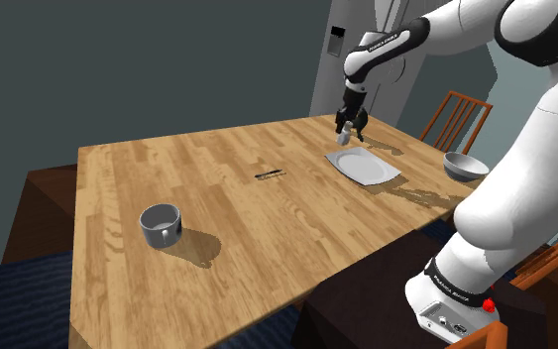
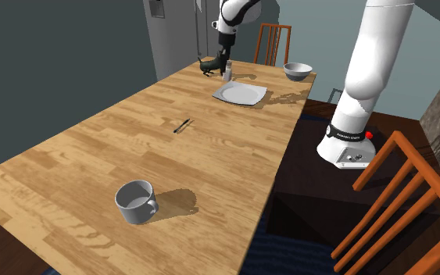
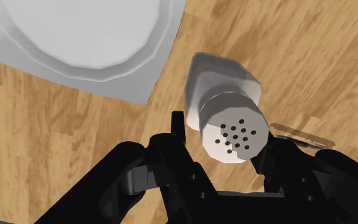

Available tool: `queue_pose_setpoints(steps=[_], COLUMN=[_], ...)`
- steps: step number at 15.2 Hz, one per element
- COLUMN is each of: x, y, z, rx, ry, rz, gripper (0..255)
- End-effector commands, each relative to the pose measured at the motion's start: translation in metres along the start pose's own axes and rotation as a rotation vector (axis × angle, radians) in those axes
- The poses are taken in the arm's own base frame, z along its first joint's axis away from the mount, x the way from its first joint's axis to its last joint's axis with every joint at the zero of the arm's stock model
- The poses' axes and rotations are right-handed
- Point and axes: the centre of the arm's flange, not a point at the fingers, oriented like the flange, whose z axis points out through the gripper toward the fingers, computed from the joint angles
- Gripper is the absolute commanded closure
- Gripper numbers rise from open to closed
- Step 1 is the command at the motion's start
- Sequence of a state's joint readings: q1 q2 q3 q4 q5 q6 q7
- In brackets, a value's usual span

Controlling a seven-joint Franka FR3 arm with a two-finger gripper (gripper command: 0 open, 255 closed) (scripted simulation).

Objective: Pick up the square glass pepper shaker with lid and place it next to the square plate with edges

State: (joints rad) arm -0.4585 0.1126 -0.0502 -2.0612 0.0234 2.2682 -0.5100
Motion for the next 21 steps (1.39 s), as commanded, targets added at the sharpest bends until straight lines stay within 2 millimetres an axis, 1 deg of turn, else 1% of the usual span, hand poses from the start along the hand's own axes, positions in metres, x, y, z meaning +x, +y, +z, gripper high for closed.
queue_pose_setpoints(steps=[1,21], x=[-0.008,-0.076], y=[0.027,0.283], z=[-0.003,-0.001], rx=[0.000,0.000], ry=[0.000,0.000], rz=[-0.002,-0.002], gripper=[255,255])
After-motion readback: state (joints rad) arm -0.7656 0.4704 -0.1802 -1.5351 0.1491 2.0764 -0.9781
